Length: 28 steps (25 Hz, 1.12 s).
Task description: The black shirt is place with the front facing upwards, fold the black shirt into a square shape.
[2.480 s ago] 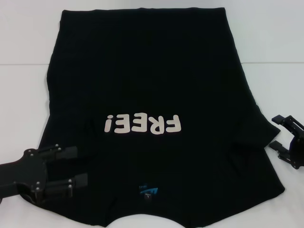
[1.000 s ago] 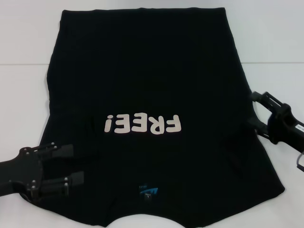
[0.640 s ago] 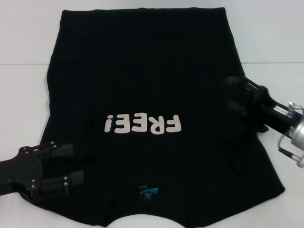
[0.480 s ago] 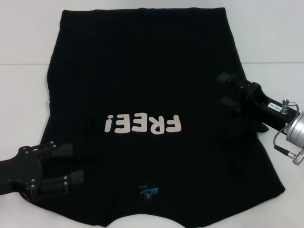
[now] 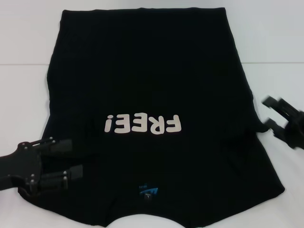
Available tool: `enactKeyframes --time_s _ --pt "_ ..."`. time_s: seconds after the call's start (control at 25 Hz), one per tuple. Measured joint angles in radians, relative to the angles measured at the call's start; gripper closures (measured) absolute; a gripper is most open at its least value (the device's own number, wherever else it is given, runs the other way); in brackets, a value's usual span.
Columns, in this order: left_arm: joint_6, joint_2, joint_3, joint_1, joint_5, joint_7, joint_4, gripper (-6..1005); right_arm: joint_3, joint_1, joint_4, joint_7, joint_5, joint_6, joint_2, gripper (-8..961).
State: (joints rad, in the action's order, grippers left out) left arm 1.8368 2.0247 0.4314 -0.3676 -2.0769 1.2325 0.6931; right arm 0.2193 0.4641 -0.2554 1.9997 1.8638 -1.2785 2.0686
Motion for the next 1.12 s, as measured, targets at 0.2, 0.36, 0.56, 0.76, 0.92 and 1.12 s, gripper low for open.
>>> enactKeyframes --time_s 0.2,0.36,0.56,0.76,0.92,1.12 --pt "-0.004 0.000 -0.006 -0.007 0.000 0.002 0.000 193 0.000 -0.047 0.000 0.005 -0.001 0.029 -0.002 23" --pt "-0.004 -0.002 -0.007 -0.011 0.000 0.004 0.000 193 0.002 -0.053 0.002 0.018 0.001 0.051 -0.005 23" --pt "0.000 -0.002 -0.007 -0.011 -0.002 0.005 0.000 193 0.011 -0.041 0.007 0.038 0.003 0.088 -0.005 23" --pt "0.001 -0.002 -0.007 -0.011 -0.003 0.005 0.000 193 0.041 -0.016 0.009 0.045 0.006 0.107 -0.005 23" --pt "0.001 -0.002 -0.006 -0.011 -0.005 0.005 0.000 193 0.093 0.010 0.010 0.045 0.006 0.098 -0.005 23" --pt "0.002 -0.002 -0.006 -0.010 -0.004 0.005 0.001 192 0.128 0.032 0.010 0.045 0.006 0.100 -0.001 22"
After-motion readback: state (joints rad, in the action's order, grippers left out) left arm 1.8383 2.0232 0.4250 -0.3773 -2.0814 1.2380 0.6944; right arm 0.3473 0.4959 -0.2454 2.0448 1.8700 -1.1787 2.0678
